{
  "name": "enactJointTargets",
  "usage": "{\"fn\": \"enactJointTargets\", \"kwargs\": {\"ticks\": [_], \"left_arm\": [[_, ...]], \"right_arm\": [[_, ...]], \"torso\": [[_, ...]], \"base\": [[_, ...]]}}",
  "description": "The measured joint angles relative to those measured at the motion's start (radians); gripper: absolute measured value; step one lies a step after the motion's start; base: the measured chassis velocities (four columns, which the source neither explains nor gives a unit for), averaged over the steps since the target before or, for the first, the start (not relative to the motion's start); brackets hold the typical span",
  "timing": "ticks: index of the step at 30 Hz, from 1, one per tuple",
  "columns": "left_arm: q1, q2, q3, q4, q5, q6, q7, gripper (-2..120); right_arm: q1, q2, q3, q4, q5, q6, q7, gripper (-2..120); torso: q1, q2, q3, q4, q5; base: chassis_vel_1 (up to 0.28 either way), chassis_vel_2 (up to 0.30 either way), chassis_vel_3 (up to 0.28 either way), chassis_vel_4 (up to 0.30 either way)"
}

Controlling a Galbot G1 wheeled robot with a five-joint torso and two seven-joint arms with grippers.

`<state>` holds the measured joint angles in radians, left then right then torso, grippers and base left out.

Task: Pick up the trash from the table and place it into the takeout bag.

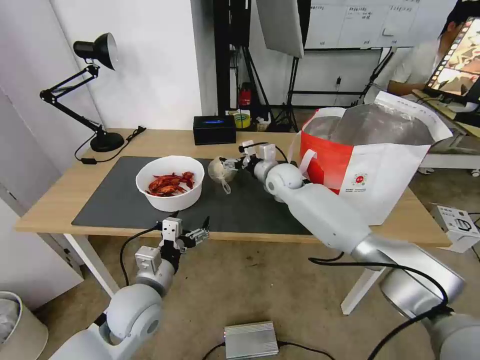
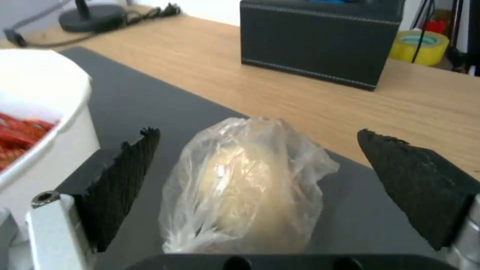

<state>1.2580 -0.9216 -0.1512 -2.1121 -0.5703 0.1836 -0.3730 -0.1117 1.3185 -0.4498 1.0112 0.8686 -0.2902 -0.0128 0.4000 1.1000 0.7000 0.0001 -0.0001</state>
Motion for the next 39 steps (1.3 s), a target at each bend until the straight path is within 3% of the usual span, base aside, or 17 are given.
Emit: {"fn": "enactJointTargets", "kwargs": {"ticks": [24, 39], "left_arm": [[0.003, -0.007, 0.001, -0.002, 0.004, -0.004, 0.0, 100], [-0.001, -0.014, 0.004, 0.006, 0.005, -0.008, 0.005, 100]], "right_arm": [[0.034, 0.139, -0.002, -0.252, -0.142, -0.025, -0.156, 100], [0.04, 0.177, 0.007, -0.31, -0.183, -0.012, -0.173, 100]], "torso": [[0.0, 0.0, 0.0, -0.0001, 0.0], [0.0, 0.0, 0.0, -0.0001, 0.0]], "base": [[0.0, 0.0, 0.0, 0.0], [0.0, 0.0, 0.0, 0.0]]}}
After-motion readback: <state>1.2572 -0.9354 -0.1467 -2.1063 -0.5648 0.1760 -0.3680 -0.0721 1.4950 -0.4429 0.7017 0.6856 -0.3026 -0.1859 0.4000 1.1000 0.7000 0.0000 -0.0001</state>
